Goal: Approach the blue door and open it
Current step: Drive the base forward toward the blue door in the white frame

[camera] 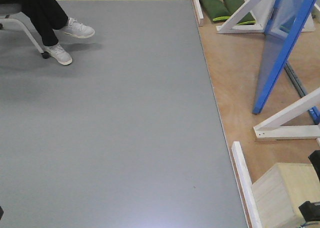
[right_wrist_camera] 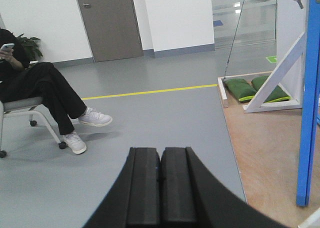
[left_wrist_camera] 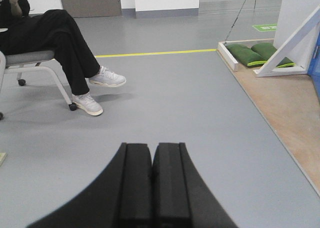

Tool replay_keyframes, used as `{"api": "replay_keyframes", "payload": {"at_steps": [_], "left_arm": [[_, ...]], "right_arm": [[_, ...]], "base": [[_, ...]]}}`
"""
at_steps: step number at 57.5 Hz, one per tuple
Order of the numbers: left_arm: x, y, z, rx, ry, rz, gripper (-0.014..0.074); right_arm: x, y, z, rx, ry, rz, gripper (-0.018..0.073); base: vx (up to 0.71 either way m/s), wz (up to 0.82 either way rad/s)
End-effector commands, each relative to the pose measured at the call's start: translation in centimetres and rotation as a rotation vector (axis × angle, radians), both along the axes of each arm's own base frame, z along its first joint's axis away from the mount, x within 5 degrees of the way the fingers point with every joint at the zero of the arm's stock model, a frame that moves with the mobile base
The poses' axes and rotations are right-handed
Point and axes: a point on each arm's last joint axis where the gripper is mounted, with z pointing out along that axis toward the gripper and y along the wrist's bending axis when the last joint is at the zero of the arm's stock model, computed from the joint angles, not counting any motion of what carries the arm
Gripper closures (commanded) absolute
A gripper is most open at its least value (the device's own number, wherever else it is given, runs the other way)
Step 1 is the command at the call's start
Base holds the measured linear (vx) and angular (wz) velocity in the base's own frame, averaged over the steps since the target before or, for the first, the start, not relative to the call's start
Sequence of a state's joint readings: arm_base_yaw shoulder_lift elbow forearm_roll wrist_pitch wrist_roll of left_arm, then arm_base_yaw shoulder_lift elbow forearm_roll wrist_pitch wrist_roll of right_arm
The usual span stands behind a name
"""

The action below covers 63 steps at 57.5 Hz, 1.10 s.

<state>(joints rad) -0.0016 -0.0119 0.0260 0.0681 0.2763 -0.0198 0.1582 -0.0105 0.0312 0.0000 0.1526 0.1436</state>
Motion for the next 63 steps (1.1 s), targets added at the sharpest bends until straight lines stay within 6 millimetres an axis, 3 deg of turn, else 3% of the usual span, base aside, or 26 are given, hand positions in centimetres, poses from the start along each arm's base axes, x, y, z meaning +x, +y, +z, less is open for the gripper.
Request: {"api": "replay_keyframes", "payload": {"at_steps": [1, 63], "left_arm": [[-0.05, -0.09, 1.71, -0.009, -0.123, -0.011, 0.0524], [-0.05, -0.09, 1.71, -0.009, -0.123, -0.011, 0.0524]], "right_arm": [[-0.01, -0.01, 0.78, 0.011, -0.090, -0.001, 0.0547], [-0.01, -0.01, 0.81, 0.011, -0.093, -0.001, 0.0547]], "base": [[0.41, -0.01], [0.45, -0.05]]}}
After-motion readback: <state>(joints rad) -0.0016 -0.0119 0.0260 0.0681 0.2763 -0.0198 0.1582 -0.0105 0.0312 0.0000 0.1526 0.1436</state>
